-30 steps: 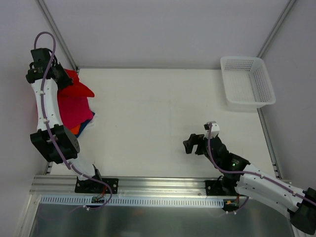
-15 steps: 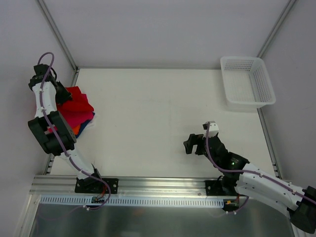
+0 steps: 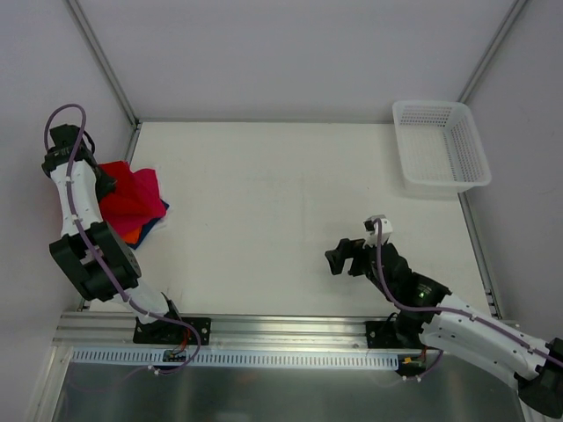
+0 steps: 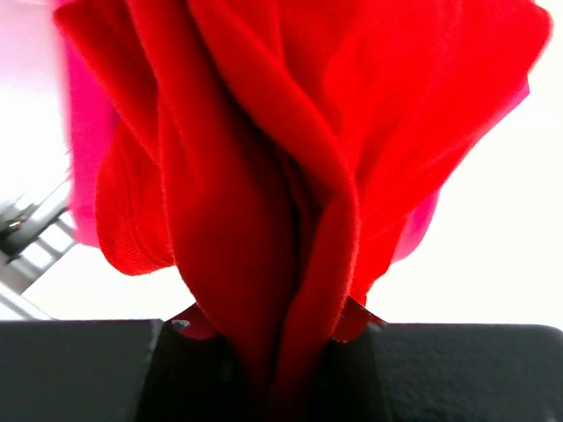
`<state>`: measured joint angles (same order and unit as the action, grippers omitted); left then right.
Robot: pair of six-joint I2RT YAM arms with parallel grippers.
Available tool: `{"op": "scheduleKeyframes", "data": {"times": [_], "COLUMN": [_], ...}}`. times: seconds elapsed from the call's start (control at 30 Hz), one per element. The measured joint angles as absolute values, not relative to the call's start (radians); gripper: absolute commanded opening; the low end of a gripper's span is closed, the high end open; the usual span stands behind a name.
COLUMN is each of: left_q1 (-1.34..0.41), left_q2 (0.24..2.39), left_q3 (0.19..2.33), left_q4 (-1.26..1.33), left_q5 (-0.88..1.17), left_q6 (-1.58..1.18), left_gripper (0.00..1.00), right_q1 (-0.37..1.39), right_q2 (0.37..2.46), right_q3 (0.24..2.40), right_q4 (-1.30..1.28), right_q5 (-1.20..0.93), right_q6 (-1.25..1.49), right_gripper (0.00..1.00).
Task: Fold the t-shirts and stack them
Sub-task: Neatly place the folded tshirt to the corner
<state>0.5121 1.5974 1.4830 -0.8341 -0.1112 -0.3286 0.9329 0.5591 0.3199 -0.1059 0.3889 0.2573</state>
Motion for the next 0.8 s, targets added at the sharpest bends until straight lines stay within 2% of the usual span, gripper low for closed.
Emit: {"op": "scheduleKeyframes", "data": {"times": [0.2, 0.4, 0.8], "left_q1": [0.513, 0.512, 0.485], "left_q2": [1.613, 1.708, 1.794], "left_q3": [1.567, 1.625, 1.964], "left_q4": [-0.883, -0.899, -0.916], "left_q5": [-0.171, -0.128, 0.192], "left_q6": [-0.338, -0.348, -0.330], "left_gripper": [0.00, 0.00, 0.00], "right_q1": [0.936, 0.938, 0.939], "right_q2": [0.436, 0.372, 0.539], "right_q3": [0.314, 0.308, 0.308], "right_q4": [-0.159, -0.229, -0.209], "right_q5": [0.403, 0.431, 0.441], "right_q6": [0.261, 0.262, 0.276], "right_gripper": [1.00, 0.99, 1.00]}}
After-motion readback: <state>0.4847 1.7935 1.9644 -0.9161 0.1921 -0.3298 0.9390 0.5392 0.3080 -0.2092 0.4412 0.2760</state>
